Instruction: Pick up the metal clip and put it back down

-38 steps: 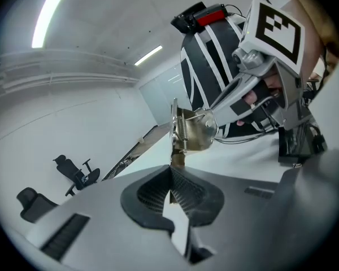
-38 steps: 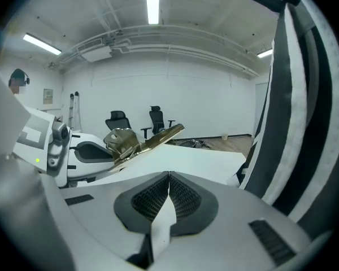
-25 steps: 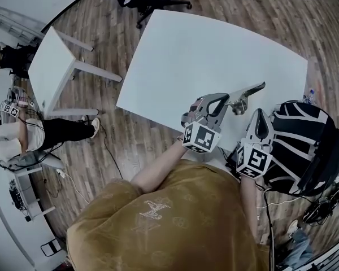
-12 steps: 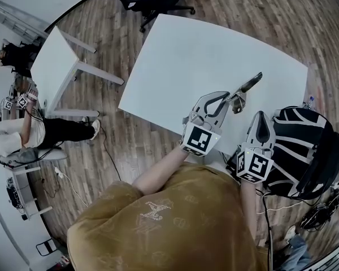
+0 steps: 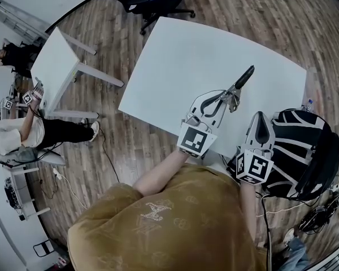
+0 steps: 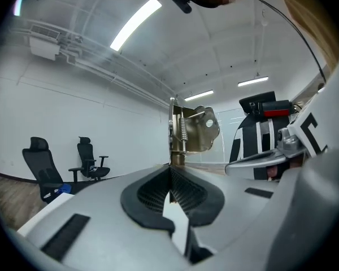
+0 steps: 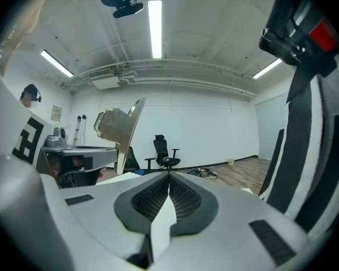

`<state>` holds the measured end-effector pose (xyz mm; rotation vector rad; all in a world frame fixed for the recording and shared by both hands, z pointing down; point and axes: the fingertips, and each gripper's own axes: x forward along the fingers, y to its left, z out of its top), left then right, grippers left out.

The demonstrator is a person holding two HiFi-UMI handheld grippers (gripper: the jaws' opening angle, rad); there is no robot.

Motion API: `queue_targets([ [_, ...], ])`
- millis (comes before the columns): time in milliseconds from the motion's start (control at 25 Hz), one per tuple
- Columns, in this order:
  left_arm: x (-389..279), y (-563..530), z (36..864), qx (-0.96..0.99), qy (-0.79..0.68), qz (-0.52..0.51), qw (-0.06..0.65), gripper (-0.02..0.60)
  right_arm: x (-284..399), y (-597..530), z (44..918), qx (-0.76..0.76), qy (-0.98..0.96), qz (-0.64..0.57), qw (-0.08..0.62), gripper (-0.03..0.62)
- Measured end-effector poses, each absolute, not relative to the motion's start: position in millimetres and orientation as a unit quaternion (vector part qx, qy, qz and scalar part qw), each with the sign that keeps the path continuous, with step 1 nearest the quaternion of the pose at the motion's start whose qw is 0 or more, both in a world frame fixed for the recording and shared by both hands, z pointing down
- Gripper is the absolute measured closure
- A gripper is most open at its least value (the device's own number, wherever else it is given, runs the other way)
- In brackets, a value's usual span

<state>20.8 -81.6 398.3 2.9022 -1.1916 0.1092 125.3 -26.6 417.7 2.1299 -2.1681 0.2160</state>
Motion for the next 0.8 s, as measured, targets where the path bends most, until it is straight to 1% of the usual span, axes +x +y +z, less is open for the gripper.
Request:
queue_targets([
  [520, 10, -86, 387, 0.918, -0.395, 0.009, 0.018, 0.575, 120, -25, 416, 0.693, -0.716, 0.074, 0.046, 0.585],
  [800, 12, -86, 386, 0.922, -0.386, 0.018, 0.016, 0.575, 123, -25, 413, 0.694, -0.715, 0.072, 0.044, 0.585],
])
